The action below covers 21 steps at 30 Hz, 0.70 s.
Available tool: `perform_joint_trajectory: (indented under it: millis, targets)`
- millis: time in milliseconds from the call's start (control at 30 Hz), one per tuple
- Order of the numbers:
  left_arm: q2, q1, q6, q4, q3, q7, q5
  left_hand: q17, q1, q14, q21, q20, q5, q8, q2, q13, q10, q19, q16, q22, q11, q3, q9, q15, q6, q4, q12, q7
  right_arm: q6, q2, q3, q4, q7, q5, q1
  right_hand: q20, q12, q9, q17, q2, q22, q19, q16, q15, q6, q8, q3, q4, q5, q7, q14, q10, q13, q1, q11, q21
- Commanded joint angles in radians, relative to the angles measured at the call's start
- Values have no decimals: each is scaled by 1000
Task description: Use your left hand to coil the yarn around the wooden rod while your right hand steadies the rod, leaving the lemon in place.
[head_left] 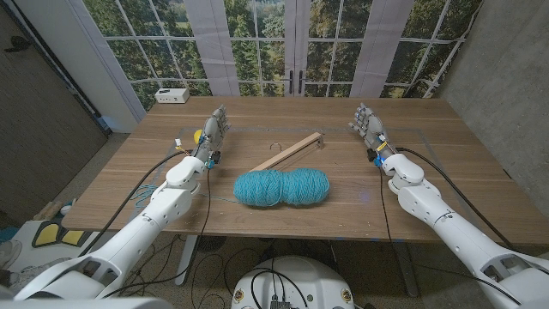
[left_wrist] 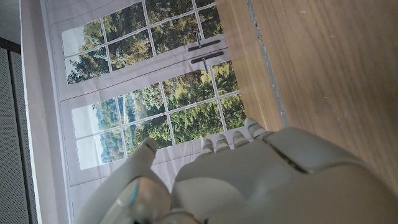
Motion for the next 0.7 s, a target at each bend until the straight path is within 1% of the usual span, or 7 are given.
perform_joint_trajectory:
  millis: [33, 167, 200, 233, 367, 467, 700]
  targets:
    - [56, 28, -30, -74, 23, 98, 156, 3, 7, -223, 2, -4, 5, 5, 4, 4, -217, -114, 5, 4, -12, 2, 3, -11, -228, -9, 7, 7, -13, -21, -22, -20, -24, -57, 11, 2, 5, 2, 2, 0, 3, 7, 5, 9, 5, 6, 8, -5, 5, -4, 5, 5, 5, 14, 6, 5]
    - [93, 46, 10, -139, 26, 158, 224, 2, 32, -183, 5, 40, 2, 15, -21, 5, -173, -75, 9, 3, -6, -8, 4, 5, -172, -43, 14, -25, -47, -40, -31, -51, -39, -78, 14, 26, 1, 2, 2, 17, 3, 7, 5, 10, 23, 7, 26, -28, -2, -29, 17, 6, 5, 49, 5, 2]
    - [103, 49, 3, -149, 29, 177, 259, 5, 47, -140, 7, 100, 1, 16, -23, 7, -151, -48, 15, 6, 7, -11, 5, 51, -140, -60, 14, -45, -59, -46, -34, -61, -46, -87, 15, 33, -1, 2, 3, 28, 4, 6, 7, 16, 26, 5, 38, -40, -6, -40, 28, 7, 5, 68, 2, 0]
    - [104, 54, -2, -156, 28, 194, 275, 5, 52, -124, 10, 126, 0, 13, -22, 7, -143, -32, 16, 7, 21, -12, 6, 61, -134, -65, 14, -48, -72, -53, -39, -73, -56, -99, 16, 40, -1, 2, 3, 35, 4, 7, 8, 20, 30, 4, 45, -49, -10, -45, 37, 9, 6, 81, 0, 0]
    - [128, 69, 16, -200, 29, 244, 347, 8, 70, -30, 14, 154, -6, 18, -27, 11, -91, 4, 33, 11, 43, -16, 7, 80, -80, -88, 24, -58, -113, -81, -58, -112, -81, -148, 23, 54, 1, 3, 3, 44, 5, 7, 11, 30, 35, 2, 60, -69, -20, -56, 56, 21, 6, 109, -4, 0]
    - [149, 73, 22, -220, 31, 241, 374, 8, 87, 44, 24, 160, -12, 24, -36, 11, -29, 57, 38, 12, -12, -21, 8, 32, -19, -112, 35, -51, -141, -99, -69, -135, -81, -171, 31, 59, 11, 4, 6, 27, 6, 10, 14, 23, 57, 4, 55, -88, -35, -37, 76, 62, 7, 121, -30, 0]
    - [201, 93, 87, -295, 38, 278, 478, 7, 102, 108, 29, 149, -15, 27, -61, 10, 61, 106, 34, 11, -2, -36, 6, 4, 54, -141, 51, -14, -196, -130, -91, -191, -95, -222, 40, 65, 12, 4, 8, 25, 7, 17, 16, 22, 74, 6, 52, -92, -39, -28, 87, 75, 8, 123, -24, 3]
